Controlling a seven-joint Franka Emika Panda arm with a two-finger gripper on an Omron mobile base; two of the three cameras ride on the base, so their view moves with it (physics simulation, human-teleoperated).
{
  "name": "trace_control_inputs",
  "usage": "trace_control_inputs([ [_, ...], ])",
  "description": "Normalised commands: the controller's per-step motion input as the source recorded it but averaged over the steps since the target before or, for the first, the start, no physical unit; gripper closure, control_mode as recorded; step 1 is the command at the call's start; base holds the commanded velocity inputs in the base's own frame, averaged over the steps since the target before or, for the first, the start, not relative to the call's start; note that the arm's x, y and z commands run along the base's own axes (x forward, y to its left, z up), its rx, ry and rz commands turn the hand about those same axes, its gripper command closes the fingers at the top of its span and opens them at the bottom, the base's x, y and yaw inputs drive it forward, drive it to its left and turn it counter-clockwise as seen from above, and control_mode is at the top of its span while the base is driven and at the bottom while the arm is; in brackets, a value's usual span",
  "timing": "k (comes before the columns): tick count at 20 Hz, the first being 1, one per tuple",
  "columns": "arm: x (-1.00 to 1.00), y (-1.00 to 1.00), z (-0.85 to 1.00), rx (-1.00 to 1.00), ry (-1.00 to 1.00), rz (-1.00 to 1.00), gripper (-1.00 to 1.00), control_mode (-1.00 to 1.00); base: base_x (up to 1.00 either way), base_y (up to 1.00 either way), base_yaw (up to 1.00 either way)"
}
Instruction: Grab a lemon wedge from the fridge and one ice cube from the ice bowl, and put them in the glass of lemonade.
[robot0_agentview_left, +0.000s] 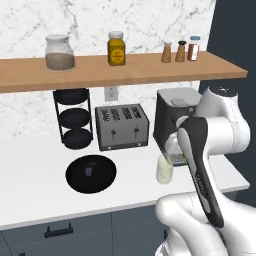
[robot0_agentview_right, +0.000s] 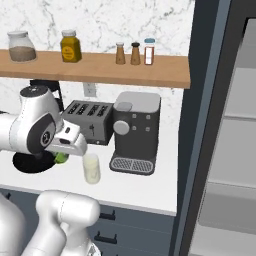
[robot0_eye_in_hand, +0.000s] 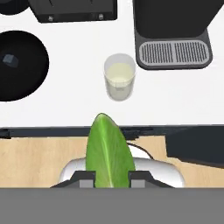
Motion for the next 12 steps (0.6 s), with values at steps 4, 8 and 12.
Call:
trace_control_inputs([
  [4,0.48,-0.09,0.05,-0.06,-0.01,0.0,1.0,-1.0,0.0,0.0,0.0],
  [8,0.86,-0.04,-0.22,0.0,0.02,-0.01,1.0,-1.0,0.0,0.0,0.0],
  [12,0.77,0.0,-0.6,0.0,0.03,-0.02,1.0,-1.0,0.0,0.0,0.0],
])
